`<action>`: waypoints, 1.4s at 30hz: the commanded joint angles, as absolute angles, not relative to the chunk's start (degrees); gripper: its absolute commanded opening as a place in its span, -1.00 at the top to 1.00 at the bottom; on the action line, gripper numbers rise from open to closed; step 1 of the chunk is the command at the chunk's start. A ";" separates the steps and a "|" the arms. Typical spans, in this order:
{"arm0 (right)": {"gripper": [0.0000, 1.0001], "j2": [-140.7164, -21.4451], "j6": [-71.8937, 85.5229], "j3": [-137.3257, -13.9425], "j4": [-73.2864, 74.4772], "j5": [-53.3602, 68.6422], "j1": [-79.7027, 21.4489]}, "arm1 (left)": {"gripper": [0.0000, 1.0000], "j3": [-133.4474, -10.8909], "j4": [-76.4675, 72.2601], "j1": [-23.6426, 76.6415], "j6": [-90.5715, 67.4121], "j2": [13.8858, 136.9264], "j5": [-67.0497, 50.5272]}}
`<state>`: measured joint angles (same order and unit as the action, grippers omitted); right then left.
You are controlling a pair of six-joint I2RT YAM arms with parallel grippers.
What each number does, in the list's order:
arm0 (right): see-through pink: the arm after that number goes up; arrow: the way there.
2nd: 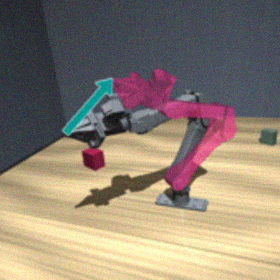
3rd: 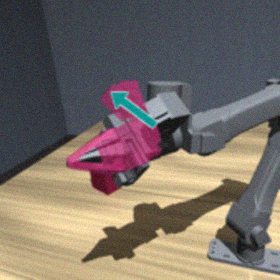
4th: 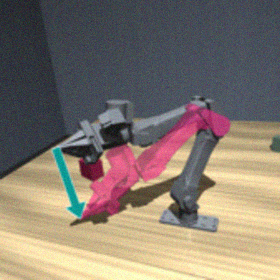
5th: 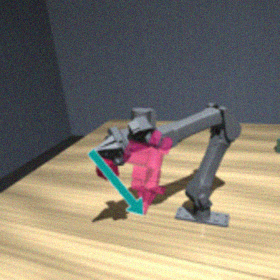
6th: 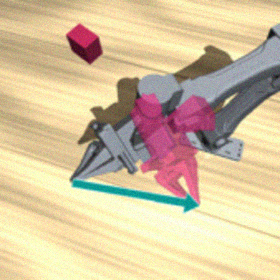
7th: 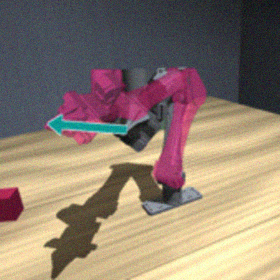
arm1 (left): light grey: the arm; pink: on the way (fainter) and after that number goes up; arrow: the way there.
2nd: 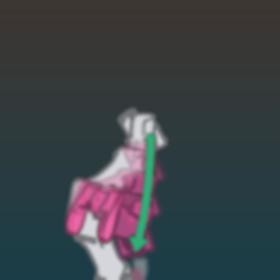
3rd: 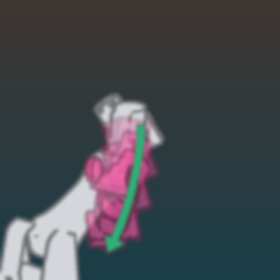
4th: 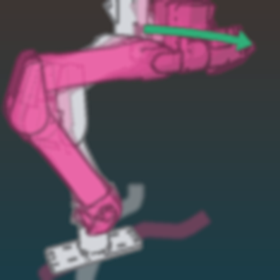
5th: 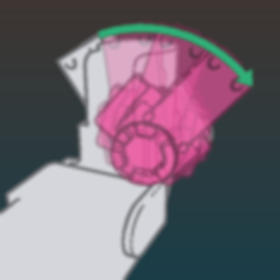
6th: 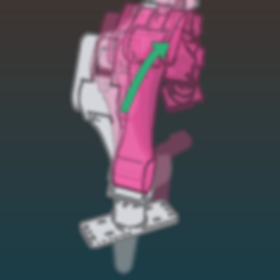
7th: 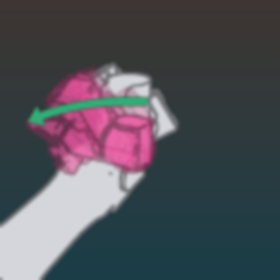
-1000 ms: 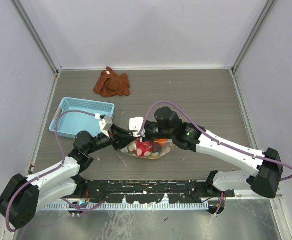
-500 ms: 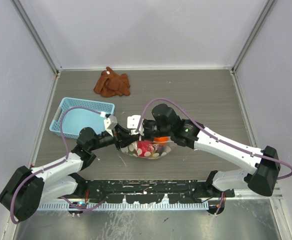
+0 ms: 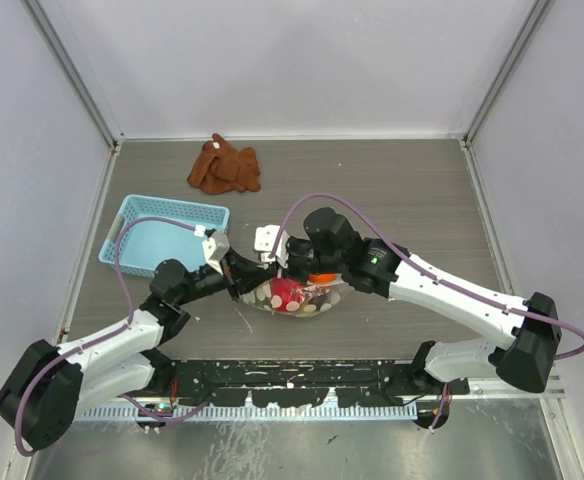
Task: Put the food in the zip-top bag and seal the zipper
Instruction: Zip the zipper food storage bag at the center of the board.
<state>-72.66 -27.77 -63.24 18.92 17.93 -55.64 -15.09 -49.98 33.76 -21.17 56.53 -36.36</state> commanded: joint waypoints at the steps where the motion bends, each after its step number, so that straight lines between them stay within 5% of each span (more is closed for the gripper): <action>1: 0.99 -69.39 -25.73 -63.35 24.48 11.91 -54.12 | 1.00 -14.92 -56.89 33.66 -21.37 53.52 -32.92; 14: 0.99 -66.69 -24.61 -61.90 28.59 8.59 -52.56 | 1.00 -14.06 -52.28 33.66 -20.23 51.19 -25.82; 28: 0.99 -64.88 -22.95 -60.47 28.96 4.83 -51.41 | 1.00 -14.95 -39.88 33.58 -20.09 46.12 -2.09; 42: 0.99 -62.39 -20.31 -59.98 30.51 -0.45 -48.72 | 1.00 -23.96 -35.07 32.14 -24.09 55.24 11.19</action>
